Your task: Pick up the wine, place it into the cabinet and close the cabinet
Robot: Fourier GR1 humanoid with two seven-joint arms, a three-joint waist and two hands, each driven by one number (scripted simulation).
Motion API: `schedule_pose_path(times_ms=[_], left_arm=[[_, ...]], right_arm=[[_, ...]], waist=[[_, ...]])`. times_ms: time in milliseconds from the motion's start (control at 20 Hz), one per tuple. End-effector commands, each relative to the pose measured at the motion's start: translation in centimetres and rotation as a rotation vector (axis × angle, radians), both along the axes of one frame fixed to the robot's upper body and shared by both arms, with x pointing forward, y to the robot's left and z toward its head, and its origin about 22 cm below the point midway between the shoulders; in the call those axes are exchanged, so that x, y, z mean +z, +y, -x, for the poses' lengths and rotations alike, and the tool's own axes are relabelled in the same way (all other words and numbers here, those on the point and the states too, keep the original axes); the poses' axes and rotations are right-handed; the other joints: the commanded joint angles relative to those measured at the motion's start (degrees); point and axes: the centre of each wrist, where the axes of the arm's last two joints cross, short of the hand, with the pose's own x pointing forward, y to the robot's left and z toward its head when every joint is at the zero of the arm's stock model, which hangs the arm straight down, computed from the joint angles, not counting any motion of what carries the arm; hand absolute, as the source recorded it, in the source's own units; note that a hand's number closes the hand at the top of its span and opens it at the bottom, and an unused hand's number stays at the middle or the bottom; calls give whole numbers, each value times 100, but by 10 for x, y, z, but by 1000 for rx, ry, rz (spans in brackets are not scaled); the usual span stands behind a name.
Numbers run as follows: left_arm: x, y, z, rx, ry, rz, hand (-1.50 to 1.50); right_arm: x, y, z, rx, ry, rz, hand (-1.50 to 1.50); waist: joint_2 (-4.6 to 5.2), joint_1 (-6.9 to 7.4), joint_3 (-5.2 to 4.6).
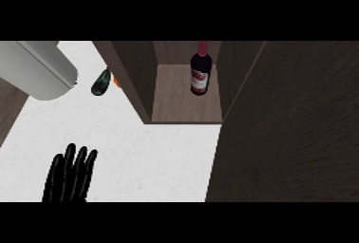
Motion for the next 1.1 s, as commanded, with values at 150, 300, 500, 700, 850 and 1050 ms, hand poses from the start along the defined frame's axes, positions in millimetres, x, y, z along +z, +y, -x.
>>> schedule_pose_path(times_ms=[150,300,500,700,850,1050], left_arm=[[25,37,-10,61,-49,11,-150],[15,56,-4,73,-42,23,-150],[34,73,4,64,-23,3,-150],[25,105,-6,112,-24,-12,-150],[45,114,-13,93,-25,-21,-150],[42,121,-11,67,-20,-23,-150]], right_arm=[[11,14,30,175,67,-104,150],[15,21,35,271,-3,-19,150],[17,43,47,325,-13,-33,150],[17,57,57,377,8,-48,150],[20,72,58,395,2,-49,150],[10,92,56,375,26,-60,150]], waist=[[0,5,-2],[-11,40,-8],[-33,45,-9],[-29,-1,-10],[-17,12,-10],[-22,24,-12]])
